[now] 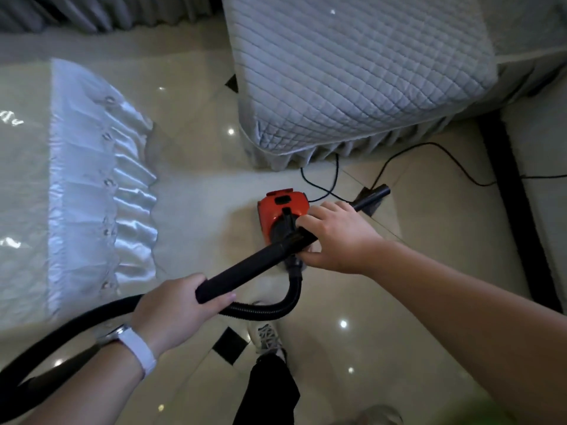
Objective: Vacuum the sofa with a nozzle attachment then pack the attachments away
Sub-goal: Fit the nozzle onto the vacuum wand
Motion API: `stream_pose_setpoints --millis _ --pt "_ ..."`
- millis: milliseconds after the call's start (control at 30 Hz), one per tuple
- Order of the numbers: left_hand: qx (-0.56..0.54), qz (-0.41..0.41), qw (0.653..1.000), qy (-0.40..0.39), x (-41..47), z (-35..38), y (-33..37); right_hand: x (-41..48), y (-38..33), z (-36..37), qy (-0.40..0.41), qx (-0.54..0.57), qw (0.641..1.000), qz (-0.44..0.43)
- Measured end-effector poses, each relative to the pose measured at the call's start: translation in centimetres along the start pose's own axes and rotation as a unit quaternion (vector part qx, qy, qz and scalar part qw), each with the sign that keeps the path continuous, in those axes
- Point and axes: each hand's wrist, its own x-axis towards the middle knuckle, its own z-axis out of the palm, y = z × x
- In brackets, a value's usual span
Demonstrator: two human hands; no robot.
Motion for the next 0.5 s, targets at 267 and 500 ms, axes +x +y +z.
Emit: stream_pose_setpoints --millis 267,500 --pt "-0.098 -0.036 0.995 0.008 4.5 -1.2 -6.4 9.6 -4.7 -0.9 0.042 -0.043 0.998 -0.031" --pt "-0.198 -0.132 0.971 -0.001 6.9 1.5 -7.6 13.8 -6.3 -0.1 -0.061 0.001 0.998 0.027"
